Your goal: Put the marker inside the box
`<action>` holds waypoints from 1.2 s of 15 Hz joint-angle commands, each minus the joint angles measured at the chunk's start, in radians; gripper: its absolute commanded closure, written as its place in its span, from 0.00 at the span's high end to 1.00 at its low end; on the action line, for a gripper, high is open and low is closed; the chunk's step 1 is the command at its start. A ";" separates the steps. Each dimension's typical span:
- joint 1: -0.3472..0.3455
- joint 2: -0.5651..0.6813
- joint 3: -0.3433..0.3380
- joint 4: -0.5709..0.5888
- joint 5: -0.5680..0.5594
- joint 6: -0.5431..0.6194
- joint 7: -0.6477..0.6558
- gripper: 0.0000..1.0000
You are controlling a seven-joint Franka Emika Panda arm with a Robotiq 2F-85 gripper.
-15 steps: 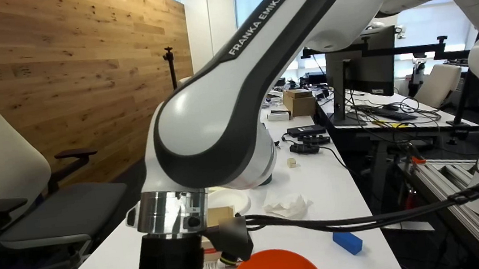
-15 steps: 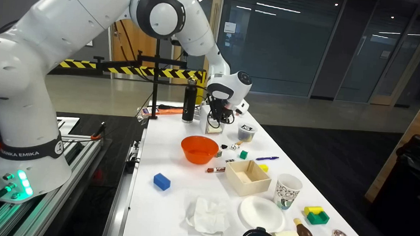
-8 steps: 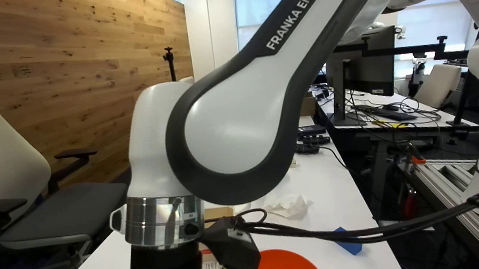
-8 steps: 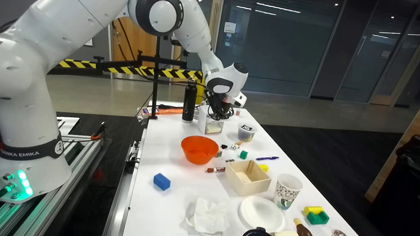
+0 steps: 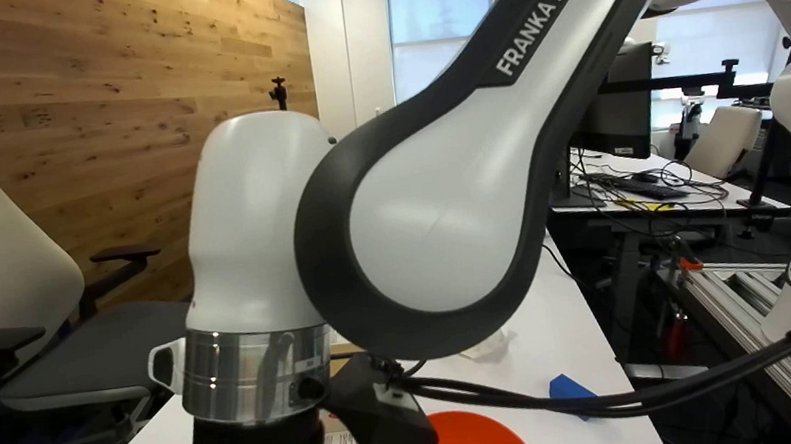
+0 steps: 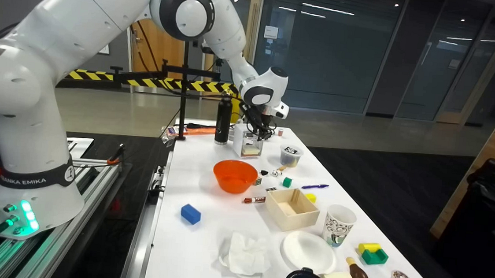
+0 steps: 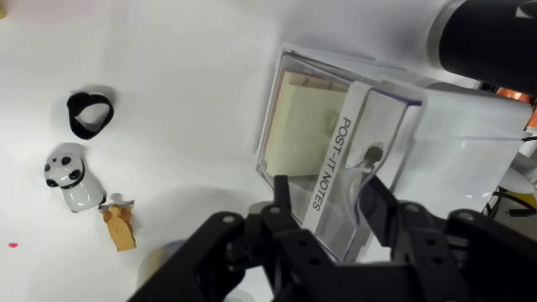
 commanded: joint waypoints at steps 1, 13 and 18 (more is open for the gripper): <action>0.004 -0.075 -0.012 -0.039 -0.064 0.025 0.064 0.80; -0.053 -0.228 -0.079 -0.147 -0.101 -0.035 0.107 1.00; -0.001 -0.322 -0.207 -0.194 -0.294 -0.177 0.281 1.00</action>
